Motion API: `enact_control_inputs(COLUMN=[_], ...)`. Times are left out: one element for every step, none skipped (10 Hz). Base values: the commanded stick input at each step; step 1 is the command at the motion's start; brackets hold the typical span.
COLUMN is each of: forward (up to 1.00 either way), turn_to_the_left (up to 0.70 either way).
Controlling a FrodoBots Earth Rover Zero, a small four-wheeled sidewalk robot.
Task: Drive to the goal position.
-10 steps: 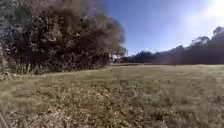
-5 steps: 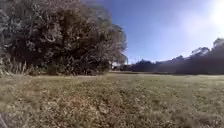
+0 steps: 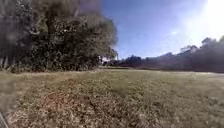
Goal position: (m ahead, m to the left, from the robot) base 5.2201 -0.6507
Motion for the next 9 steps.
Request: enact_control_inputs(forward=[0.98,0.98,0.98,0.98,0.98,0.99,0.98,0.98,0.98], turn_to_the_left=[-0.39,-0.24,-0.08,0.00,0.00,0.00,0.00,0.00,0.00])
